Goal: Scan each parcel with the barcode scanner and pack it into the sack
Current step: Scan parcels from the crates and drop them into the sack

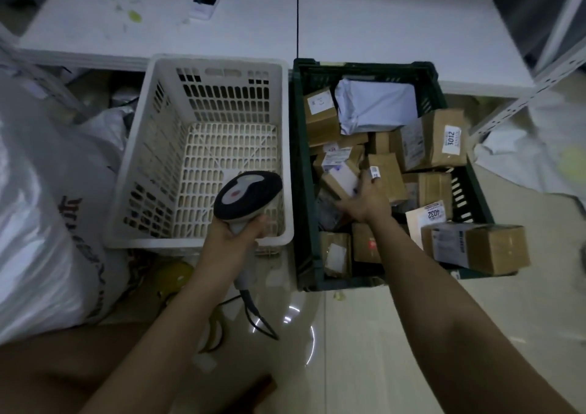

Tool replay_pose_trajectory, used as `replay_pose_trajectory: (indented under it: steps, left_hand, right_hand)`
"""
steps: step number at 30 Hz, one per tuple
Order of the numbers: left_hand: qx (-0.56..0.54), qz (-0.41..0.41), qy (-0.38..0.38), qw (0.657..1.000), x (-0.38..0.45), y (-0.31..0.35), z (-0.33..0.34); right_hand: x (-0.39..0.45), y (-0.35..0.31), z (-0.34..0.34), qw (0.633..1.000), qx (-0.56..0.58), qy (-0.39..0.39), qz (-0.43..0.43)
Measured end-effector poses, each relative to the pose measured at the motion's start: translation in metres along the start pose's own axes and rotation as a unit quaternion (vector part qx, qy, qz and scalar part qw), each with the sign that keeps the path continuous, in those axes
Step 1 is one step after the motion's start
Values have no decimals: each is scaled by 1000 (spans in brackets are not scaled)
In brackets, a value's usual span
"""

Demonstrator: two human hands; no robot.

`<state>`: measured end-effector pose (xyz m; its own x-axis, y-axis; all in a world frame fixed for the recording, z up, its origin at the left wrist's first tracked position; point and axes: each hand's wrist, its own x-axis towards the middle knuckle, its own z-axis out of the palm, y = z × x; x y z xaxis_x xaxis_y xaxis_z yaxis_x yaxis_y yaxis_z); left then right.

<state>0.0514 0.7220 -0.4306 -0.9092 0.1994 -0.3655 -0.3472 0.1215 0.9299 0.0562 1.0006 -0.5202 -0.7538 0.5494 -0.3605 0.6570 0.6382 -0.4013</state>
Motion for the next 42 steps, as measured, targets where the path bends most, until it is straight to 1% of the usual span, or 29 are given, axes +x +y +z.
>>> replay_pose_trajectory:
  steps: [2, 5, 8, 10, 11, 14, 16, 18, 20, 23, 25, 27, 30, 34, 40, 42]
  left_hand:
    - [-18, -4, 4, 1000, -6, 4, 1]
    - [-30, 7, 9, 999, -15, 11, 3]
    - [-34, 27, 8, 999, -27, 17, 1]
    - [-40, 31, 9, 999, -35, 21, -5]
    - [-40, 36, 10, 999, -39, 23, -8]
    - [-26, 49, 14, 998, -48, 27, -18]
    - [-24, 57, 20, 998, -53, 32, -24]
    - [-19, 68, 21, 997, -56, 35, -29]
    - [-10, 75, 19, 997, -57, 37, -34]
    - [-1, 84, 13, 996, -58, 38, -40]
    - [-5, 89, 11, 996, -60, 39, -43]
    - [1, 93, 11, 996, -59, 39, -46]
    - [20, 107, 8, 994, -58, 39, -49]
    - [42, 124, -20, 991, -62, 45, -45]
    - [66, 127, -95, 985, -64, 51, -28]
    - [68, 129, -107, 983, -63, 50, -23]
  right_hand:
    - [-20, -3, -36, 994, 90, 61, 6]
    - [-69, -10, -80, 976, 153, 151, -44]
    - [-117, -19, -96, 961, 156, 193, -119]
    - [-140, -24, -102, 953, 169, 204, -148]
    - [-148, -26, -104, 946, 194, 204, -158]
    - [-154, -33, -109, 934, 276, 156, -167]
    - [-151, -41, -109, 936, 289, 121, -161]
    - [-147, -53, -107, 944, 265, 103, -167]
    - [-143, -66, -104, 951, 234, 102, -177]
    - [-136, -82, -103, 956, 217, 88, -175]
    - [-129, -85, -105, 970, 153, 66, -179]
    - [-127, -87, -111, 980, 102, 41, -164]
    - [-123, -87, -118, 984, 112, 0, -135]
    - [-117, -86, -121, 976, 173, -6, -136]
    - [-119, -89, -120, 975, 167, -1, -145]
    - [-119, -89, -120, 976, 160, -2, -148]
